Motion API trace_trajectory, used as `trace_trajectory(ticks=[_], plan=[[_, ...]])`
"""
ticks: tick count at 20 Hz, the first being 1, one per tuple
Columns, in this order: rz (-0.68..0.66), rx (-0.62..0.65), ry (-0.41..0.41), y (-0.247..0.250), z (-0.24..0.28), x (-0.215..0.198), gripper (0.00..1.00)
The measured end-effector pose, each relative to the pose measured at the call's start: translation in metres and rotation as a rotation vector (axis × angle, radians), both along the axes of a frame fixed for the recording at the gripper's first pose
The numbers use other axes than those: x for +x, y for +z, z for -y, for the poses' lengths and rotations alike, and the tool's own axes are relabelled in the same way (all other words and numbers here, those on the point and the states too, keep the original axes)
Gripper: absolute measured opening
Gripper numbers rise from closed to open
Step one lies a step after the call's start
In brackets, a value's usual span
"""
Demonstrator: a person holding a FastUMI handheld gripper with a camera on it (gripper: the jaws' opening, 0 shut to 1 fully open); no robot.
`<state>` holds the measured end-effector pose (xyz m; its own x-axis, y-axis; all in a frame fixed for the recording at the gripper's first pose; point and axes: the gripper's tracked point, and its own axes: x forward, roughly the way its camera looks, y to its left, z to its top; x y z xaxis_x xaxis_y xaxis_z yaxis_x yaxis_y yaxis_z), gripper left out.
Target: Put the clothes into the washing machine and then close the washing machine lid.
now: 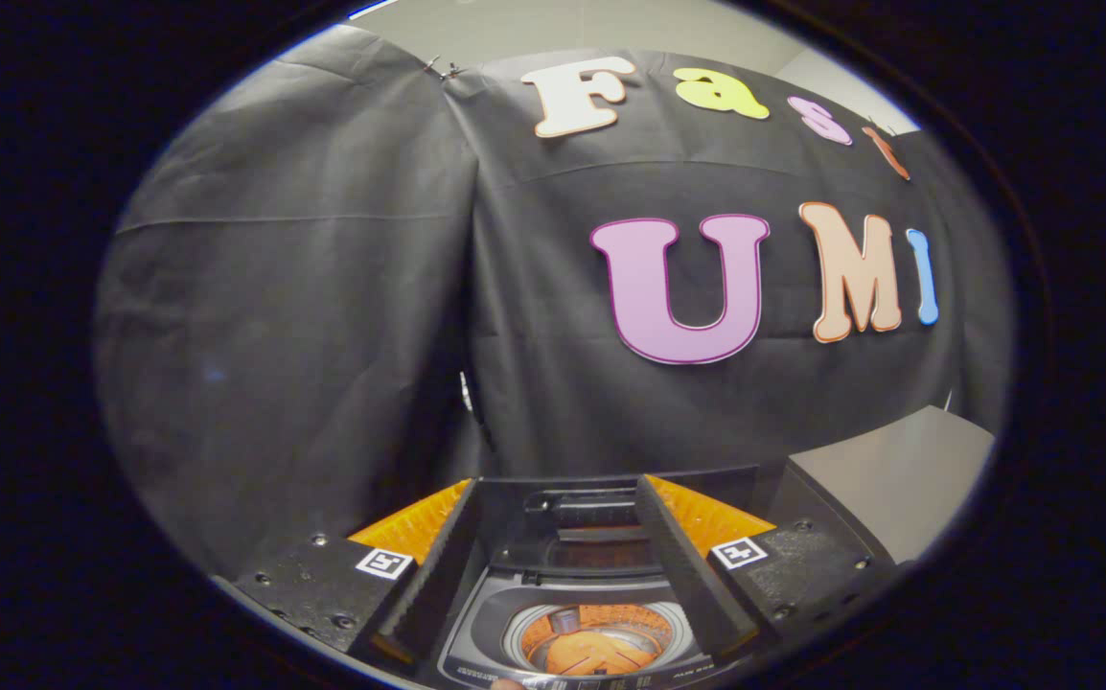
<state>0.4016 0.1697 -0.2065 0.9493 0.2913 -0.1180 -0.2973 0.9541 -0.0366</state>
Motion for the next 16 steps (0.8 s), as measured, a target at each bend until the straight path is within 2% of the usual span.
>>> trace_trajectory(ticks=[8, 16], plan=[[-0.057, 0.004, -0.031, -0.020, -0.025, 0.097, 0.97], [-0.185, -0.017, -0.161, -0.060, 0.009, 0.163, 0.98]])
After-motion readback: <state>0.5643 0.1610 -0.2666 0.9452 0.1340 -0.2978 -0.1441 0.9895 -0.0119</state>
